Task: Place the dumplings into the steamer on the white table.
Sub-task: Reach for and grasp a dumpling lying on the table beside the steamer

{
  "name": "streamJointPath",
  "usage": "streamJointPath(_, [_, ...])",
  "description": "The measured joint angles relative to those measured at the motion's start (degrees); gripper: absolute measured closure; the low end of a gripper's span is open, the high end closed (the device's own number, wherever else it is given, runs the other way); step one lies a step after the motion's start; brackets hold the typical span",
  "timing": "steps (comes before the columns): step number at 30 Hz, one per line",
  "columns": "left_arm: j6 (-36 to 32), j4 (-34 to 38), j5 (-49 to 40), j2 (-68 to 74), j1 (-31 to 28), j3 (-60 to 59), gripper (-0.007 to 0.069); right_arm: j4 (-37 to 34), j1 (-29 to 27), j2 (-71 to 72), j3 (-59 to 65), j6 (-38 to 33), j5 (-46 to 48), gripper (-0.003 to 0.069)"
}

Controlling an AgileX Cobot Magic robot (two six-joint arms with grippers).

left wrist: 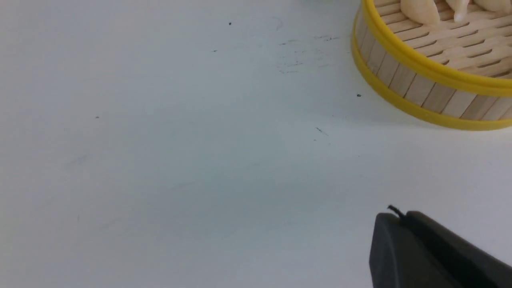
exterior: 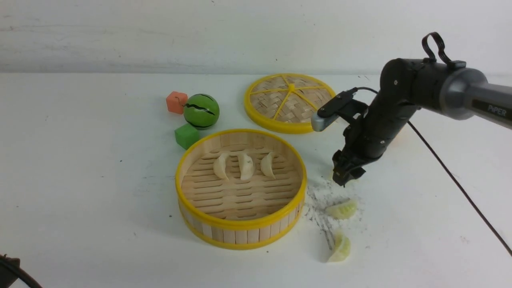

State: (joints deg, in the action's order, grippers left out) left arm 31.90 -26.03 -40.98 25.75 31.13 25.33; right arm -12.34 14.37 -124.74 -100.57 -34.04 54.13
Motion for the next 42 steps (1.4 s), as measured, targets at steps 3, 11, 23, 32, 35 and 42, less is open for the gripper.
streamJointPath(3, [0.0, -0.1, 0.5, -0.5, 0.0, 0.0, 0.0618, -0.5, 0.0, 0.0, -0.4, 0.3, 2.9, 0.0272])
streamJointPath(11, [0.1, -0.3, 0.6, -2.4, 0.0, -0.3, 0.0618, 0.0, 0.0, 0.1, -0.6, 0.5, 4.3, 0.0337])
streamJointPath(23, [0.1, -0.5, 0.5, -2.5, 0.0, -0.3, 0.061, 3.0, 0.9, 0.1, -0.5, -5.2, -2.2, 0.0253])
streamJointPath(32, [0.1, -0.6, 0.5, -2.5, 0.0, -0.3, 0.0609, 3.9, 2.2, -2.0, -0.4, -4.4, -5.7, 0.0188])
streamJointPath(35, [0.1, -0.6, 0.5, -2.5, 0.0, -0.3, 0.0609, 3.7, 2.2, -2.8, -0.4, -2.0, -6.0, 0.0253])
streamJointPath(42, [0.8, -0.7, 0.5, -2.5, 0.0, -0.3, 0.0609, 5.9, 2.2, -2.4, -0.4, 8.4, -5.1, 0.0414])
